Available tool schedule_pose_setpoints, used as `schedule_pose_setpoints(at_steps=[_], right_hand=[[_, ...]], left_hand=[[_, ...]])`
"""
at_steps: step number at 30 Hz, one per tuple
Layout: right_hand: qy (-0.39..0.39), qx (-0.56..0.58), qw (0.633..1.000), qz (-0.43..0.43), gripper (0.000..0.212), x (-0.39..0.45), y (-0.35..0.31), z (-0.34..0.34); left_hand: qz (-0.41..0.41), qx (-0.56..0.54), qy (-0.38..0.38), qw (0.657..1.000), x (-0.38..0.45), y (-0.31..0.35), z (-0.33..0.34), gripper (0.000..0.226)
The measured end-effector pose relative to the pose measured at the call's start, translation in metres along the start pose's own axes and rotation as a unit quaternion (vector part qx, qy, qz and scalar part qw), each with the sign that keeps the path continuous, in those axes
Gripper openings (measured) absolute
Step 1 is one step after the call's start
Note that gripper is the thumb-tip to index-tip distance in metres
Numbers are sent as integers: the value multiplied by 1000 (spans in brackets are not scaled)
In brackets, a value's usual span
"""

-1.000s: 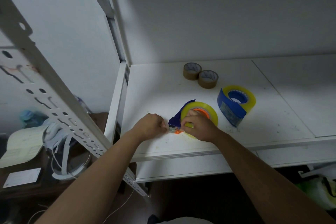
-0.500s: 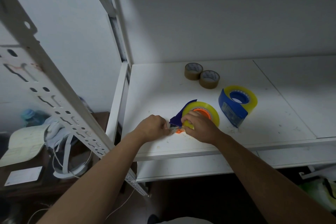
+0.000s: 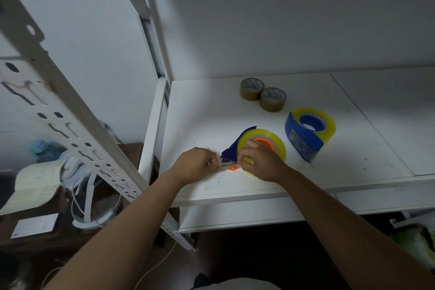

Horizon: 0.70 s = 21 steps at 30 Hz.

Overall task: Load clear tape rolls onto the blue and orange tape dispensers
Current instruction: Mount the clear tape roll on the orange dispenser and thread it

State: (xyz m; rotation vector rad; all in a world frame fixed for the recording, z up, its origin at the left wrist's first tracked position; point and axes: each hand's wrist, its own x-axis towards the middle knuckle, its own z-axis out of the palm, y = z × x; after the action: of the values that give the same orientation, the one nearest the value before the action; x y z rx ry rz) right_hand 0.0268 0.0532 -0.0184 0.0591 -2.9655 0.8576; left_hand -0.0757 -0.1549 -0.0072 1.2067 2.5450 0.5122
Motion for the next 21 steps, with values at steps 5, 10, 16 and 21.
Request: schedule_pose_setpoints(at_steps=[5, 10, 16, 21], right_hand=[[2, -3, 1000, 6, 6, 0, 2, 2], [1, -5, 1000, 13, 5, 1, 2, 3], [4, -10, 1000, 17, 5, 1, 0, 3], [2, -8, 1000, 17, 12, 1, 0, 5]], left_hand=[[-83, -133, -23, 987, 6, -2, 1, 14], [-160, -286, -76, 942, 5, 4, -11, 12], [-292, -454, -81, 838, 5, 14, -19, 33], [-339, -512, -49, 787, 7, 21, -29, 27]])
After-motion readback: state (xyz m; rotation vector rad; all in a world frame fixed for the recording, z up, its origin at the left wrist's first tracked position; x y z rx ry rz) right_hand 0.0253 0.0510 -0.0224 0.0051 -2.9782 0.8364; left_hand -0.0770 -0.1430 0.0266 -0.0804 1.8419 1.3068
